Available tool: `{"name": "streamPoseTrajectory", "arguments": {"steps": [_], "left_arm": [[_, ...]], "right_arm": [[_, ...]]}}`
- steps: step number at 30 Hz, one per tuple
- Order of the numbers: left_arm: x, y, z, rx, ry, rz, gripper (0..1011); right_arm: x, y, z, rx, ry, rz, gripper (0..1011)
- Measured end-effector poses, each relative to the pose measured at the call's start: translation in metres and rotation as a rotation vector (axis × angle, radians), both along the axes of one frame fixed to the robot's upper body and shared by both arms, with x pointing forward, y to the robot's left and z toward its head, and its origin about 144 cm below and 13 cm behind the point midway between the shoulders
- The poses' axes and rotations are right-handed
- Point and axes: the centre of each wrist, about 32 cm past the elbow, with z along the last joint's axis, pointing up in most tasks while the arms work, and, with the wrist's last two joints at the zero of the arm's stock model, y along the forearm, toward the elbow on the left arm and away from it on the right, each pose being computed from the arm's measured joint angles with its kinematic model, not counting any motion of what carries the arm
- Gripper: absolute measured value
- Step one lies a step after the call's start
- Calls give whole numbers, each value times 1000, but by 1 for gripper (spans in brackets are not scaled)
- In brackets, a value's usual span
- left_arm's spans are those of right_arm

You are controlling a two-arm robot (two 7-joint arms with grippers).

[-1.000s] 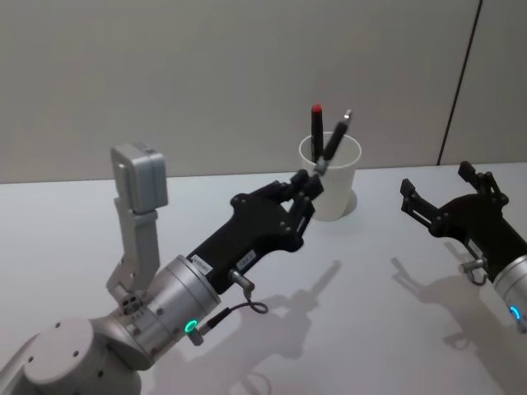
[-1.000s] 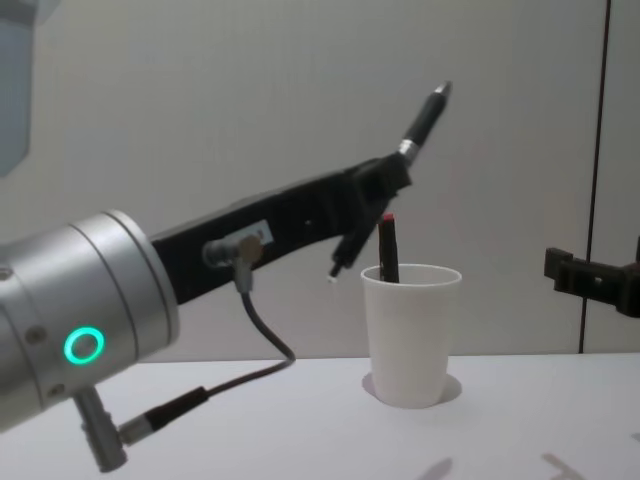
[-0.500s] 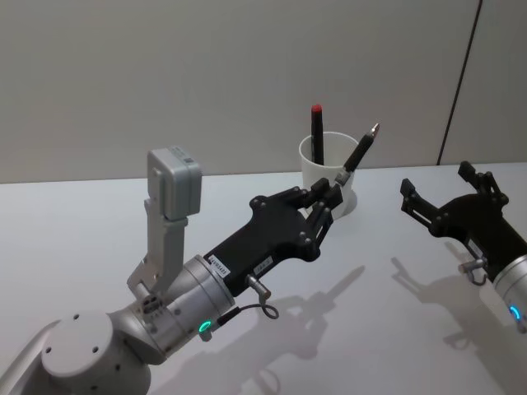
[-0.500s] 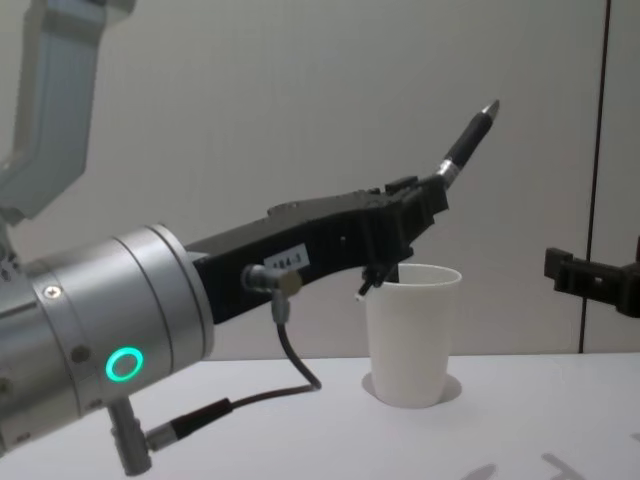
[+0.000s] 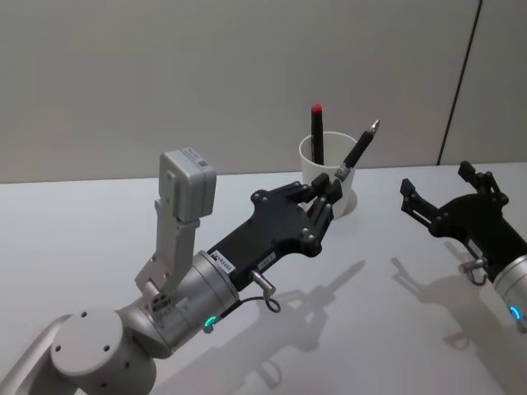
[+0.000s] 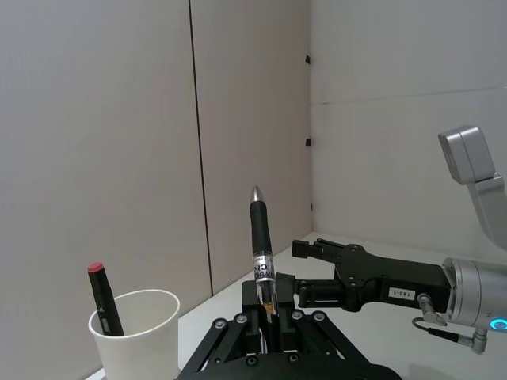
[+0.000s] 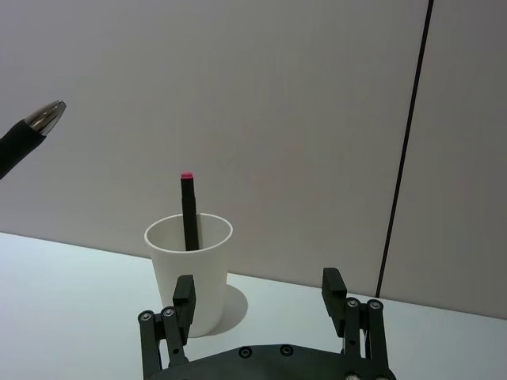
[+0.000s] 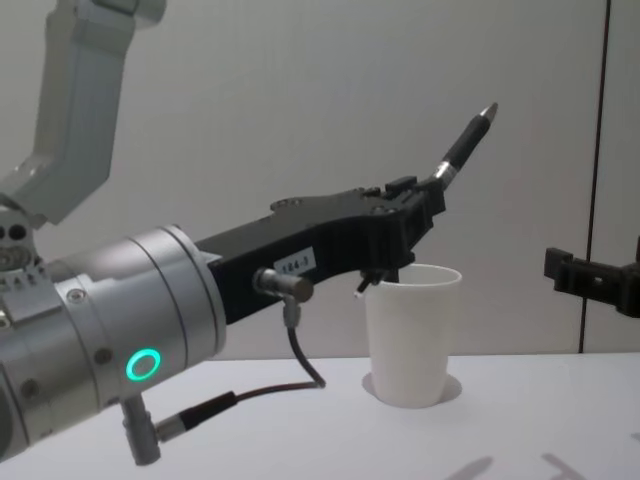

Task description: Place the pen into the pen holder.

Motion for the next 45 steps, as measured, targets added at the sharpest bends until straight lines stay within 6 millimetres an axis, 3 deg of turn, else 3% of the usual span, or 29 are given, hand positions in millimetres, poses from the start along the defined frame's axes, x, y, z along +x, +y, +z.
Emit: {"name": "streamPoseTrajectory", "arguments": {"steps": [24,45], "left_arm": [[2,-2,-1,10,-17,20,134],[3,-2,-1,10,-20,24,133]], "right_arm": [[-5,-6,12,82,0,76,1001],[-19,-33,47,398,125,283,1001]]}}
